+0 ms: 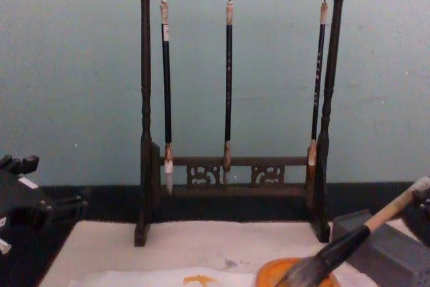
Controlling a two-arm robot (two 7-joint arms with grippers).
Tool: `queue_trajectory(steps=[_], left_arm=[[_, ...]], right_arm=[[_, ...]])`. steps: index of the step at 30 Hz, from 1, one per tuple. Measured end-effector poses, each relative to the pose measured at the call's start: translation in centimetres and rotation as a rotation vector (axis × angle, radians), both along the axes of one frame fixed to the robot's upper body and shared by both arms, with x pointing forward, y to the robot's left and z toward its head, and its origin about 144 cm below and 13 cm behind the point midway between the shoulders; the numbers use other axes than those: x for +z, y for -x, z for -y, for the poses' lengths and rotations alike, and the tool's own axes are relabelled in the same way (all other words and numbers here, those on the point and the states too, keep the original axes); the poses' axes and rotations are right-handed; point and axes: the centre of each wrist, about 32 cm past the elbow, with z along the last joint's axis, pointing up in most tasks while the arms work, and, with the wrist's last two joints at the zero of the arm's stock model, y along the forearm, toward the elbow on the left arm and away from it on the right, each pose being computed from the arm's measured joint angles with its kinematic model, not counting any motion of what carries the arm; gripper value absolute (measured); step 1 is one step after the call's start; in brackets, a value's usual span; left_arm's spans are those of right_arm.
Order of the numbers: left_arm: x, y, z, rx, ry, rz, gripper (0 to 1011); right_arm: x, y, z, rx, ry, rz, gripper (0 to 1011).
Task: Pick up the brush from the inkstone, write on the paper, then place the brush back to its original position.
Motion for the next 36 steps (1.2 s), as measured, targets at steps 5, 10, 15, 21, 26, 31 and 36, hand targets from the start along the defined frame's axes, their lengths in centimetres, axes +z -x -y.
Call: queue_trajectory(steps=[5,10,15,21,26,31,36], left_arm=[[0.0,0.0,0.0,0.0,0.0,0.0,1010],[0.0,0.0,0.0,0.0,0.0,0.0,1010],[0.0,0.0,0.0,0.0,0.0,0.0,1010],[0.0,0.0,0.0,0.0,0.0,0.0,1010],[0.0,0.0,0.0,0.0,0.0,0.0,1010],[0.0,0.0,0.0,0.0,0.0,0.0,1010],[0.0,0.0,0.0,0.0,0.0,0.0,1010]], right_arm=[[0.0,0.0,0.0,0.0,0.0,0.0,1000],[0.0,0.0,0.0,0.0,0.0,0.0,1000],[0.0,0.0,0.0,0.0,0.0,0.0,1000],[0.0,0.0,0.0,0.0,0.0,0.0,1000],[0.0,0.0,0.0,0.0,0.0,0.0,1000],[0.0,0.0,0.0,0.0,0.0,0.0,1000],[0.0,0.0,0.0,0.0,0.0,0.0,1000]])
